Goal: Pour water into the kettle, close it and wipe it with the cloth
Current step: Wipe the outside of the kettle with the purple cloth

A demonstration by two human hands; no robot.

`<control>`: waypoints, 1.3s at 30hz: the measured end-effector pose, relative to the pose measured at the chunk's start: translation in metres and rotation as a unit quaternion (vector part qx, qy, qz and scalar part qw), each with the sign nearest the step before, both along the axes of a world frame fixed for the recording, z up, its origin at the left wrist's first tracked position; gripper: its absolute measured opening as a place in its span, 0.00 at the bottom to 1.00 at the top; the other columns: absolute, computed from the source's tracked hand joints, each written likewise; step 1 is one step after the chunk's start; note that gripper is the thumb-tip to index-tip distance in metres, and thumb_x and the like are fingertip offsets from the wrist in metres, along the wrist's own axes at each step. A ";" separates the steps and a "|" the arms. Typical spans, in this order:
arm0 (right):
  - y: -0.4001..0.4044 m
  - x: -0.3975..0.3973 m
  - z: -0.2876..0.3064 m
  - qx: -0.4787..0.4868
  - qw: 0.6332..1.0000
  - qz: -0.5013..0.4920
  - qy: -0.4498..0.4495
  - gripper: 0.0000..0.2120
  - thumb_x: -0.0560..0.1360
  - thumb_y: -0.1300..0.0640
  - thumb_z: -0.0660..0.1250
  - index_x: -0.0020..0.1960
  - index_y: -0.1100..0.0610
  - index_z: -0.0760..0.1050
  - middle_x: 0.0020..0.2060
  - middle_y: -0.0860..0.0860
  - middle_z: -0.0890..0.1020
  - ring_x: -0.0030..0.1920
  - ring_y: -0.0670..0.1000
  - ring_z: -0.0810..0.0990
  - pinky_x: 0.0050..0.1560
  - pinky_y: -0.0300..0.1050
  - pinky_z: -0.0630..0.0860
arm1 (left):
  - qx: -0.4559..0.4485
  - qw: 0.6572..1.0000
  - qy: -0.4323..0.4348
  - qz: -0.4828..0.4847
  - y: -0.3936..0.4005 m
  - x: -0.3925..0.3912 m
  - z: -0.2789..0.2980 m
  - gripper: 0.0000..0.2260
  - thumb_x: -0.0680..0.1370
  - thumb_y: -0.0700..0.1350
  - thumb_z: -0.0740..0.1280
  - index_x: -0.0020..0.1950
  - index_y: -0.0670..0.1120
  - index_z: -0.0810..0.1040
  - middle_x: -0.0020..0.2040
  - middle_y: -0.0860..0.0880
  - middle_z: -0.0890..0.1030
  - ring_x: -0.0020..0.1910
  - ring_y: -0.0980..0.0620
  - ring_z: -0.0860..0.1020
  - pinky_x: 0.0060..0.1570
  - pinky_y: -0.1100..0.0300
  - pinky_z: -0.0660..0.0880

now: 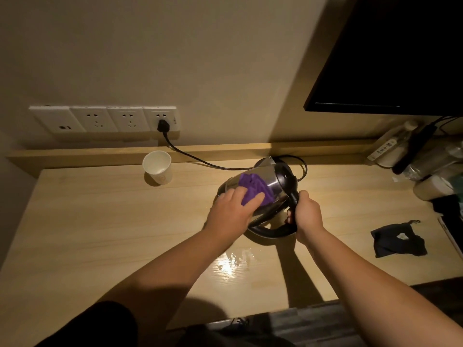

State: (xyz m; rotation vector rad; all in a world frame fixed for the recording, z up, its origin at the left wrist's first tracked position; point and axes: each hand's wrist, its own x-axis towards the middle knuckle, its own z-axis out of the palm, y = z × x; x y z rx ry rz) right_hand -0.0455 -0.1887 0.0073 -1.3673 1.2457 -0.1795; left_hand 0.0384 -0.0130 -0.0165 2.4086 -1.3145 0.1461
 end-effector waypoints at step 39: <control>0.002 0.016 0.012 -0.067 0.997 0.004 0.024 0.18 0.79 0.50 0.53 0.38 0.58 0.73 0.31 0.56 0.75 0.36 0.57 0.75 0.39 0.52 0.72 | 0.023 1.000 0.016 0.003 0.006 -0.011 0.001 0.35 0.70 0.45 0.75 0.72 0.54 0.62 0.57 0.42 0.75 0.52 0.44 0.75 0.48 0.51 0.76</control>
